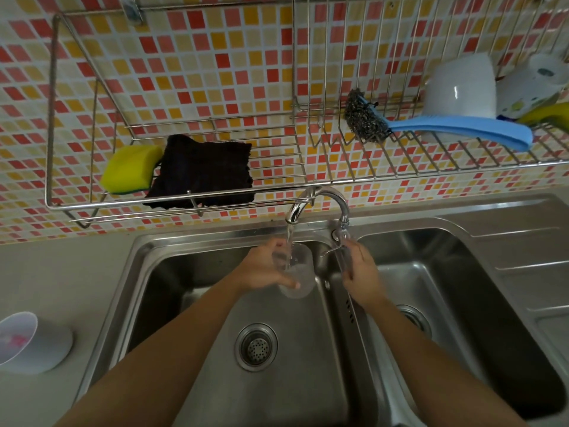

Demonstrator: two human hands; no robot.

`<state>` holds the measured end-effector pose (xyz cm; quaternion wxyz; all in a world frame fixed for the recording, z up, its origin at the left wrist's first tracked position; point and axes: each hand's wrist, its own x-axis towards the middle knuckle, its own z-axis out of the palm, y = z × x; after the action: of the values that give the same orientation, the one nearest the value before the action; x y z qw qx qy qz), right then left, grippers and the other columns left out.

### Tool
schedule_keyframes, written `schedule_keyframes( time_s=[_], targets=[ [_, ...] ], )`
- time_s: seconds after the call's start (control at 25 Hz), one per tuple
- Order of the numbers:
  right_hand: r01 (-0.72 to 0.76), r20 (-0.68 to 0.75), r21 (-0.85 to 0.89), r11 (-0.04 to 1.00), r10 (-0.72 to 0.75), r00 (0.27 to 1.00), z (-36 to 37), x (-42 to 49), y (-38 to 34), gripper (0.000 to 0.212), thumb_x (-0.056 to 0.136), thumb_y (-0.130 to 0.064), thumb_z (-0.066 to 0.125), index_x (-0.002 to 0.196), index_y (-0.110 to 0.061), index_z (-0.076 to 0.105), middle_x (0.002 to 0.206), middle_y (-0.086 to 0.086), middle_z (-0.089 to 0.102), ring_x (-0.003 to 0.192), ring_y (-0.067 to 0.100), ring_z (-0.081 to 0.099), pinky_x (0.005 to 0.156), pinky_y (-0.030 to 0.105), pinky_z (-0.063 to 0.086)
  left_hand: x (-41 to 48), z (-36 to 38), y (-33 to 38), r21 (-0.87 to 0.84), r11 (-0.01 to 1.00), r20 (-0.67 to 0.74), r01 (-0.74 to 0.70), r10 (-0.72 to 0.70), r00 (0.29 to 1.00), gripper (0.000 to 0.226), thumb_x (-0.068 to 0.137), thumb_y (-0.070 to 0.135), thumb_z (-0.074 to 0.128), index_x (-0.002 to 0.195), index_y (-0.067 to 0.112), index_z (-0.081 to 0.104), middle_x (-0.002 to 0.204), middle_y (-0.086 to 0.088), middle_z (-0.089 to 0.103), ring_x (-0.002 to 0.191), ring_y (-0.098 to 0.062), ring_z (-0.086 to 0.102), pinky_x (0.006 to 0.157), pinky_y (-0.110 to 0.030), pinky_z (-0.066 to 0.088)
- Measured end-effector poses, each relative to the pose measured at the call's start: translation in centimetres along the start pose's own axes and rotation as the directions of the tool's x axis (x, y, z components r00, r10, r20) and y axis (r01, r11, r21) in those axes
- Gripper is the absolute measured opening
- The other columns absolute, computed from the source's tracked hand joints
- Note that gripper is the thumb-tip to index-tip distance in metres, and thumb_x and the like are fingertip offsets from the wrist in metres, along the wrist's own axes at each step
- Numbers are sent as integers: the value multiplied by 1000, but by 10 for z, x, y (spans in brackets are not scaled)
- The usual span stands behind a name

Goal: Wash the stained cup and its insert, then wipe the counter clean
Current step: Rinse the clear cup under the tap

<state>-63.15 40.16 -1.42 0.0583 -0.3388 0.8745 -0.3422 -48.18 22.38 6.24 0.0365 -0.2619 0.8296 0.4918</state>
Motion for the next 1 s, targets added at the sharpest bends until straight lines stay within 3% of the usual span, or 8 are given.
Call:
schedule_keyframes(
  time_s=[0.16, 0.28, 0.4, 0.52, 0.6, 0.72, 0.88, 1.0],
  targets=[
    [273, 271, -227, 935, -208, 940, -1, 27, -9, 58, 79, 9, 54, 131, -16, 48, 142, 7, 43, 136, 24, 34, 115, 36, 28, -3, -1, 0, -1, 1000, -25, -3, 3, 1000, 82, 54, 23, 89, 125, 26, 48, 122, 7, 54, 111, -14, 52, 87, -28, 46],
    [311, 394, -375, 873, -154, 906, -2, 38, -11, 56, 80, 2, 61, 131, -18, 47, 145, 8, 39, 137, 25, 30, 113, 36, 29, -4, -1, 2, 5, 1000, -12, -15, 15, 1000, 81, 56, 20, 88, 126, 23, 48, 122, 7, 53, 110, -12, 51, 81, -23, 42],
    [263, 414, -434, 862, -69, 908, 4, 39, -24, 47, 83, -8, 63, 126, -12, 47, 141, 11, 40, 135, 26, 32, 110, 35, 29, -6, 1, 3, -9, 1000, -17, -19, 19, 1000, 81, 55, 22, 88, 125, 24, 48, 123, 6, 53, 112, -15, 51, 85, -28, 46],
    [72, 255, -312, 947, 10, 967, 8, 43, -33, 31, 94, -21, 49, 120, -4, 47, 131, 19, 46, 124, 30, 40, 104, 39, 35, -10, 5, 7, -38, 999, -10, -38, 38, 999, 78, 58, 19, 86, 125, 25, 46, 124, 8, 52, 112, -13, 50, 87, -27, 44],
    [-110, 118, -128, 986, 126, 985, 5, 44, -32, 28, 100, -23, 35, 112, -1, 48, 116, 22, 55, 106, 33, 52, 88, 41, 44, -10, 4, 6, -74, 997, 3, -38, 38, 999, 79, 59, 19, 86, 126, 28, 44, 126, 9, 51, 113, -13, 50, 91, -32, 46],
    [-279, -7, 201, 939, 286, 958, -3, 43, -28, 32, 101, -20, 30, 105, 4, 50, 100, 23, 61, 92, 36, 58, 71, 30, 37, -10, 6, 3, -203, 979, -1, -25, 25, 1000, 79, 58, 13, 85, 124, 31, 45, 124, 4, 54, 110, -17, 55, 93, -42, 51],
    [-276, -128, 410, 869, 354, 926, -6, 32, -37, 30, 100, -14, 33, 107, 8, 52, 108, 26, 56, 91, 28, 51, 71, 20, 31, -11, 16, -5, -402, 916, -63, -23, -2, 998, 76, 53, 8, 84, 115, 35, 49, 118, 4, 55, 106, -19, 56, 92, -49, 51],
    [-246, -181, 229, 942, 289, 940, 13, -8, -30, 36, 99, -15, 36, 128, 7, 43, 130, 26, 46, 119, 33, 46, 96, 24, 33, -16, 24, -25, -348, 938, -117, -13, -29, 993, 76, 43, 20, 85, 107, 42, 50, 118, 3, 55, 108, -21, 56, 91, -45, 52]
  ],
)
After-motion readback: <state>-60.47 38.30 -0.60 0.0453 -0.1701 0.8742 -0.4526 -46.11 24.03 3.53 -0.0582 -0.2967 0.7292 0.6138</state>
